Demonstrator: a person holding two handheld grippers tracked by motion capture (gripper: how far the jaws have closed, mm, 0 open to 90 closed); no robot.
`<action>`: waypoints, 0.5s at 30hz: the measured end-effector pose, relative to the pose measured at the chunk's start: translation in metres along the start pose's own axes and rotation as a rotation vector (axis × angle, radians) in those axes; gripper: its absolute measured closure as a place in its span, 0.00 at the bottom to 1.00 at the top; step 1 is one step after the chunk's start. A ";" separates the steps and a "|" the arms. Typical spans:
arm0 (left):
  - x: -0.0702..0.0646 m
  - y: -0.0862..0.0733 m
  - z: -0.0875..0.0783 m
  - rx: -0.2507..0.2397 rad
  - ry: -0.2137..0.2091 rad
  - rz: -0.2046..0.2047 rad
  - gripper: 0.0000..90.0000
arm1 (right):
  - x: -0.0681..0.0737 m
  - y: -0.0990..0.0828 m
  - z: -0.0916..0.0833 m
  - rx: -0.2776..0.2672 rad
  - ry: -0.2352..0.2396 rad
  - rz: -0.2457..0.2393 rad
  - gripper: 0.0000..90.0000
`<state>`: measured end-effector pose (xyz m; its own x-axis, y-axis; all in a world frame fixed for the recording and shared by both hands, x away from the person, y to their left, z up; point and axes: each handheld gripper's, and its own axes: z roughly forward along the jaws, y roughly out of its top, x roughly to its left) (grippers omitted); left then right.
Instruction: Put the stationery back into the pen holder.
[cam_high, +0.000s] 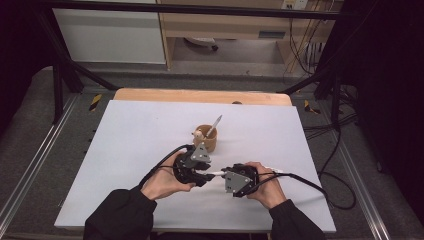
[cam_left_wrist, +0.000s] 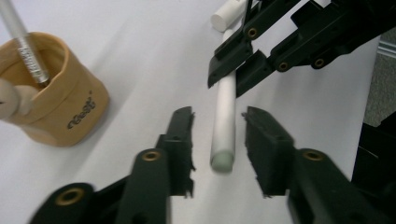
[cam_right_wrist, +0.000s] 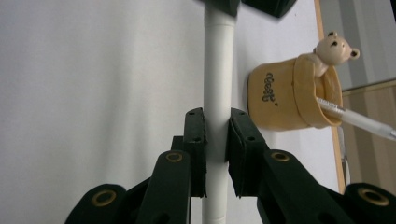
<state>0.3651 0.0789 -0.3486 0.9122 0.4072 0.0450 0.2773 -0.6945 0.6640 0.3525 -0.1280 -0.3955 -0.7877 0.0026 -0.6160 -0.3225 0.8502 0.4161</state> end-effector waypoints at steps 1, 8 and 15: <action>0.001 -0.003 -0.002 -0.005 0.006 0.002 0.62 | 0.000 -0.001 0.000 0.004 -0.002 0.008 0.87; 0.014 -0.026 -0.015 -0.049 0.049 -0.042 0.43 | -0.006 -0.005 -0.003 0.008 -0.015 0.068 0.88; 0.027 -0.057 -0.025 -0.083 0.125 -0.101 0.27 | -0.013 -0.010 -0.008 -0.008 -0.036 0.167 0.88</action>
<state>0.3663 0.1442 -0.3662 0.8352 0.5462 0.0639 0.3348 -0.5972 0.7289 0.3617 -0.1406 -0.3860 -0.8116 0.1624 -0.5612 -0.1929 0.8323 0.5197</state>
